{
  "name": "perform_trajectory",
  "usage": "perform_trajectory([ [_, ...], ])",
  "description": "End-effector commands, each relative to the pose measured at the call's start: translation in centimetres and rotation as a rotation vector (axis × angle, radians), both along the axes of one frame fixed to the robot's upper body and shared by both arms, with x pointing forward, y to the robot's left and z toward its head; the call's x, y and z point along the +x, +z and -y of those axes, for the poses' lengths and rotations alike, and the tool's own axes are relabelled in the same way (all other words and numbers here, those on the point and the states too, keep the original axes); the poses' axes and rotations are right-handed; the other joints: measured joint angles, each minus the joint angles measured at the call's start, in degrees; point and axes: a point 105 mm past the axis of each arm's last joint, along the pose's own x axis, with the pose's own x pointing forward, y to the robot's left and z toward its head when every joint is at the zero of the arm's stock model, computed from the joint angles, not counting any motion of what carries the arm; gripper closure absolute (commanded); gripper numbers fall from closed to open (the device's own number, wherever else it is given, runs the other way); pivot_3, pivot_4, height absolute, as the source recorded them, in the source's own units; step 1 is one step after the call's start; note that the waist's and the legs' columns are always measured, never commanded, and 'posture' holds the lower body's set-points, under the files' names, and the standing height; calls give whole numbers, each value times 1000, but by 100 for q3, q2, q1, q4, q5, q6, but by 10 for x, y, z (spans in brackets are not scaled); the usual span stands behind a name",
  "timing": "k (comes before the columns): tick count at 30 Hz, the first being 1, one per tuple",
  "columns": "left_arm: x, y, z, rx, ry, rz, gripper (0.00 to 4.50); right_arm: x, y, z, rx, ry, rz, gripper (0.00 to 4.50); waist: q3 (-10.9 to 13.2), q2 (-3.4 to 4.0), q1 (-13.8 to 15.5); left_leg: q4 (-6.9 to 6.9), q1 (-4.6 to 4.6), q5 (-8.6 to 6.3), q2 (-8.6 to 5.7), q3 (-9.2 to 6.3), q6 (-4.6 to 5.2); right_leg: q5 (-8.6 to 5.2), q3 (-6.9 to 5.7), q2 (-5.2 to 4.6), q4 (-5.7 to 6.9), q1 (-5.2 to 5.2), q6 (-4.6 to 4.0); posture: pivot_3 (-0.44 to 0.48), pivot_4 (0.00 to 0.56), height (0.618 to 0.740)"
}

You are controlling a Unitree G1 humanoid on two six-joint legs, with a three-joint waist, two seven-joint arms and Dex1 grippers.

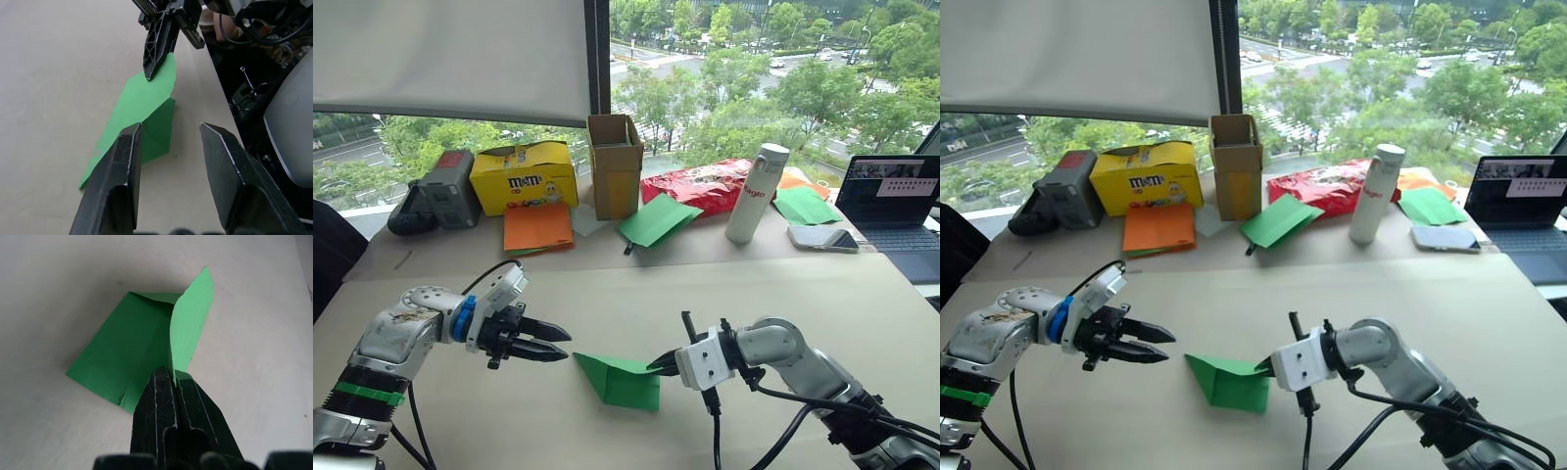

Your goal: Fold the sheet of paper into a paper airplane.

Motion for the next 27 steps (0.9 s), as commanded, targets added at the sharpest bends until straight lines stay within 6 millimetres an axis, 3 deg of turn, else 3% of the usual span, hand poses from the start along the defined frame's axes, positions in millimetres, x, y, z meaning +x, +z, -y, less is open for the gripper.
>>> perform_trajectory([
  [1,-15,-7,3,18,-63,3,4127,3,11,0,34,-7,1,4500,0,1,-11,-2,0,0,0,0,0,0,0,0,-1,-1,0,0,150,740],
  [2,-15,-9,5,4,-53,2,4482,3,11,0,38,-10,-6,4500,0,1,-7,-3,0,0,1,0,-1,0,0,0,-1,-2,0,0,150,740],
  [7,-6,-27,16,-31,89,58,4482,-2,9,-2,45,-4,-47,4500,0,0,30,3,0,0,0,-1,-1,0,0,-2,-8,2,0,0,150,740],
  [18,-14,-62,41,-77,257,51,4482,-4,15,-4,54,6,-71,4500,0,0,39,1,4,-1,-1,-1,-2,0,1,-11,-14,0,0,0,150,740],
  [27,-1,-75,43,-62,354,72,4482,-8,15,-5,53,29,-88,4500,0,0,37,0,6,-1,-2,-1,-4,0,1,-14,-21,2,0,0,150,740],
])
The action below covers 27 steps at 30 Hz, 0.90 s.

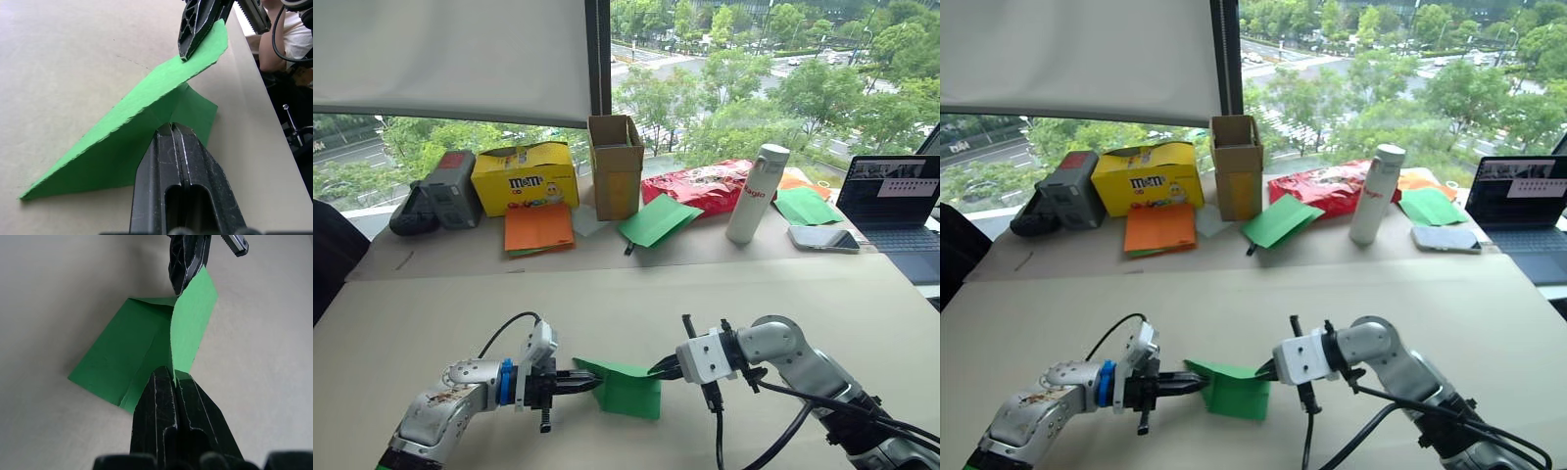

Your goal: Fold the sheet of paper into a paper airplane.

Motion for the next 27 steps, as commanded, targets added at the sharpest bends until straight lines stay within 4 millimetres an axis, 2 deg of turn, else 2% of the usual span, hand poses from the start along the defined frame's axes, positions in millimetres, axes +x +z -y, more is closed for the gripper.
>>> perform_trajectory([
  [1,5,-2,3,17,19,20,4482,-2,12,-4,33,27,27,4500,0,0,-1,0,0,0,0,0,0,0,0,0,0,0,0,0,150,740],
  [7,-5,-12,14,50,8,-18,4482,-3,13,-4,36,27,28,4500,0,0,7,0,2,0,-1,0,0,0,0,-2,0,2,0,0,150,740],
  [10,-11,-11,12,58,12,-55,4482,-4,13,-5,37,25,30,4500,0,0,1,-1,2,-1,0,0,0,0,1,-3,-1,2,0,0,150,740],
  [14,-16,16,-3,-27,-35,-126,4482,-5,10,-6,35,22,32,4500,0,0,-5,-2,2,-1,1,0,0,0,2,-1,2,-1,0,0,150,740],
  [18,-28,55,-33,-117,-145,-253,4482,-7,2,-7,24,29,34,4500,2,3,-16,-4,3,-1,4,-2,-1,-1,-1,4,9,-6,0,0,150,740],
  [21,-6,78,-45,-157,-101,-187,4482,-10,-6,-9,25,39,43,4500,4,7,18,-1,5,-1,0,-3,-1,-1,-6,0,4,1,0,0,150,740],
  [23,8,85,-46,-165,-76,-135,4482,-9,-12,-8,12,45,71,4500,4,6,29,1,7,-1,-2,-3,-2,-1,-10,-1,2,6,0,0,150,740],
  [27,25,76,-32,-66,-104,-27,4482,-6,-22,-5,-13,79,169,4500,3,5,0,-1,6,1,-5,0,-4,0,-11,-1,4,3,0,0,150,740],
])
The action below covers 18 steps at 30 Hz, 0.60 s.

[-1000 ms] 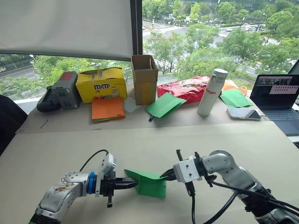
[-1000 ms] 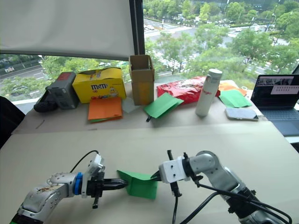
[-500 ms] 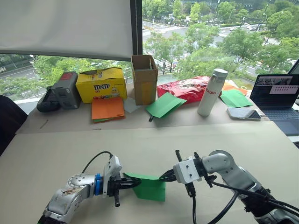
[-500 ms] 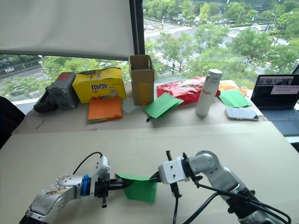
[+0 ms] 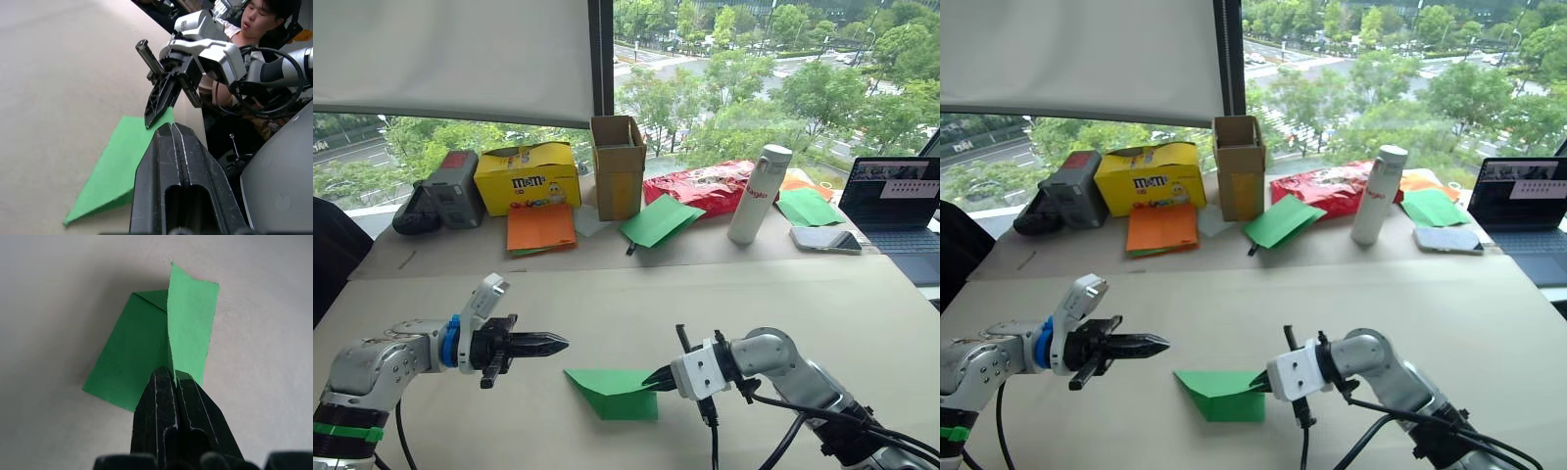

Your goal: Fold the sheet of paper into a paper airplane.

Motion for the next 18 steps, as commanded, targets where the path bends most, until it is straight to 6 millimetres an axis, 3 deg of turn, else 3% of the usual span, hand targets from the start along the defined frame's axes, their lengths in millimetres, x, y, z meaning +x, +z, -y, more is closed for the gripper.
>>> perform_trajectory([
  [1,10,-18,11,136,-53,135,4482,1,1,0,20,40,96,4500,0,0,-16,-1,0,0,0,1,0,0,0,-1,0,-1,0,0,150,740],
  [4,12,-39,22,263,-175,250,4482,1,2,-1,27,56,129,4500,0,0,-24,-4,-2,1,0,3,-2,0,0,0,-10,0,-1,0,150,740],
  [10,23,-47,44,240,-241,333,4482,1,3,0,29,52,131,4500,0,-1,-26,0,-5,0,2,2,-1,0,-1,3,-16,2,-1,0,150,740],
  [18,12,-66,52,231,-259,309,4482,2,5,1,41,-1,98,4500,0,-1,-41,-1,-5,-1,5,3,2,0,0,7,-21,3,0,0,150,740],
])
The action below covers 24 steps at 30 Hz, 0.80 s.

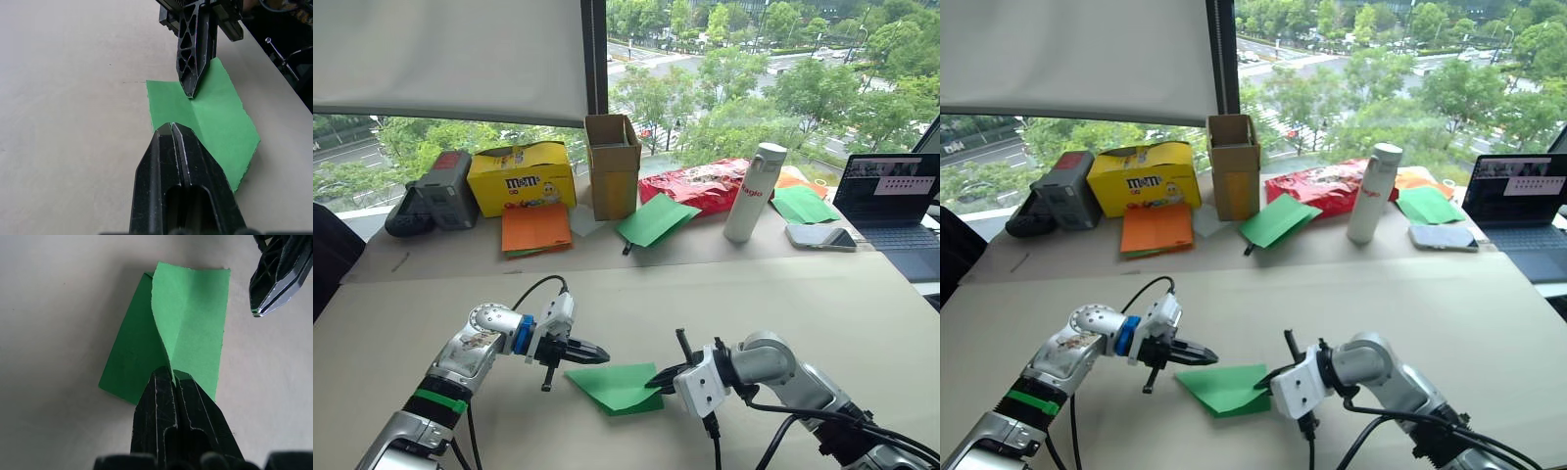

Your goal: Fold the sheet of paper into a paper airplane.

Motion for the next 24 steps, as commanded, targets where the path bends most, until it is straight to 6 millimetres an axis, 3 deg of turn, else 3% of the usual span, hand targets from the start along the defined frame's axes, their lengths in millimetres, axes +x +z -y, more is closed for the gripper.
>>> perform_trajectory([
  [1,-6,1,0,-1,-10,20,4482,1,11,-3,43,-22,7,4500,0,0,2,0,0,0,0,0,0,0,0,0,0,0,0,0,150,740],
  [6,-11,-7,1,17,31,29,4482,3,13,-4,60,-70,-13,4500,0,0,19,2,0,0,0,0,1,0,0,-1,1,2,0,0,150,740],
  [14,-15,-44,-2,91,119,63,4482,5,14,-8,92,-143,-9,4500,-2,1,26,2,4,0,0,-1,0,0,1,-2,1,5,0,0,150,740],
  [17,-14,-48,-3,105,124,75,4482,2,14,-5,106,-154,-59,4500,-3,3,59,2,16,-1,0,-1,1,0,0,-3,0,20,0,0,150,740],
  [18,-14,-48,-2,99,126,70,4500,2,16,-4,121,-164,-72,4033,-3,3,70,3,19,-1,0,-1,3,0,0,-3,-1,24,0,0,150,740],
  [20,-15,-48,-1,94,121,62,4500,1,17,-1,133,-173,-100,3570,-3,3,82,2,32,-16,0,-1,29,0,0,-2,-4,37,0,0,150,740],
  [24,-18,-49,-2,85,122,47,4500,-1,15,3,133,-182,-78,2211,-3,3,82,-8,83,-33,2,-2,56,0,-2,-2,-26,92,1,0,150,740],
])
